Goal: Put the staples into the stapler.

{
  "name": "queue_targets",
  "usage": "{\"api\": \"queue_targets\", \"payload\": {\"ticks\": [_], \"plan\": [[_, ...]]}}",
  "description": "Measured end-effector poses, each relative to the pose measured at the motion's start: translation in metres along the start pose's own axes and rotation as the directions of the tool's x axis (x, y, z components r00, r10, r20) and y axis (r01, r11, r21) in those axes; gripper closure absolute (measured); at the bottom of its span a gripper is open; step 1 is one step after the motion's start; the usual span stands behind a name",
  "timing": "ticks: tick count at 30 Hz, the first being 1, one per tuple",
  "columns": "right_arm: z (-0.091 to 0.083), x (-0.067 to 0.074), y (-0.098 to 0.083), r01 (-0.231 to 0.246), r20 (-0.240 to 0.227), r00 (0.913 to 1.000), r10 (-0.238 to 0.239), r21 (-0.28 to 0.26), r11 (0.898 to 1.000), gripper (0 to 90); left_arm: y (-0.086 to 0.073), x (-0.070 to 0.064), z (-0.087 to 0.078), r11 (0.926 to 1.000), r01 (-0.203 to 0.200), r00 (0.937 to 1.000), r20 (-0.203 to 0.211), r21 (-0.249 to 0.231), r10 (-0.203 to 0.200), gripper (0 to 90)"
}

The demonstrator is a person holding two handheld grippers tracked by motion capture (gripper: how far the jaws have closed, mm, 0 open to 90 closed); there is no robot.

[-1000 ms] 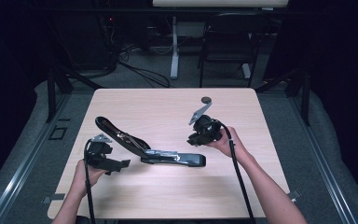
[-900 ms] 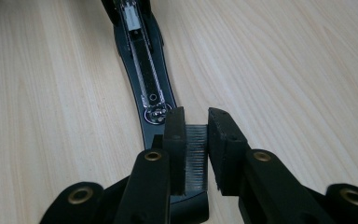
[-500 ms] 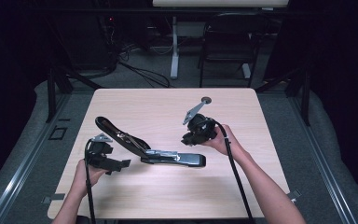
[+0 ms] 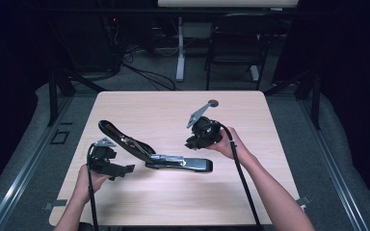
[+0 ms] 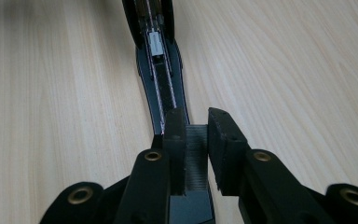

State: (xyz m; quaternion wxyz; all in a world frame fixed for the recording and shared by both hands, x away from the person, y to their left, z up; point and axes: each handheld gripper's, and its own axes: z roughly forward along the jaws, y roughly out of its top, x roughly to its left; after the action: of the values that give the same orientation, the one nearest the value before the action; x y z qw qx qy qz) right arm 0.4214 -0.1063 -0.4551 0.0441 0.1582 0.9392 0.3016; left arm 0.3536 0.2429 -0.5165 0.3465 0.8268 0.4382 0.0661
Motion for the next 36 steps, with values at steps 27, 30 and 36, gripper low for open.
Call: {"api": "queue_targets", "payload": {"ticks": [27,30,36], "plan": [[0.011,0.000,0.017,0.045,-0.043,0.9980,-0.046,-0.028,0.999,77.9,0.001,0.000,0.000,1.0000,-0.002,0.9999,0.011,-0.009,0.002,0.0],[0.013,-0.001,0.018,0.044,-0.053,0.9975,-0.046,-0.034,0.998,77.9,0.001,-0.001,0.000,1.0000,-0.004,0.9999,0.010,-0.008,0.004,0.0],[0.017,-0.002,0.022,0.057,-0.061,0.9964,-0.058,-0.029,0.998,77.9,0.001,-0.001,0.000,1.0000,-0.002,1.0000,0.009,-0.009,0.002,0.0]]}}
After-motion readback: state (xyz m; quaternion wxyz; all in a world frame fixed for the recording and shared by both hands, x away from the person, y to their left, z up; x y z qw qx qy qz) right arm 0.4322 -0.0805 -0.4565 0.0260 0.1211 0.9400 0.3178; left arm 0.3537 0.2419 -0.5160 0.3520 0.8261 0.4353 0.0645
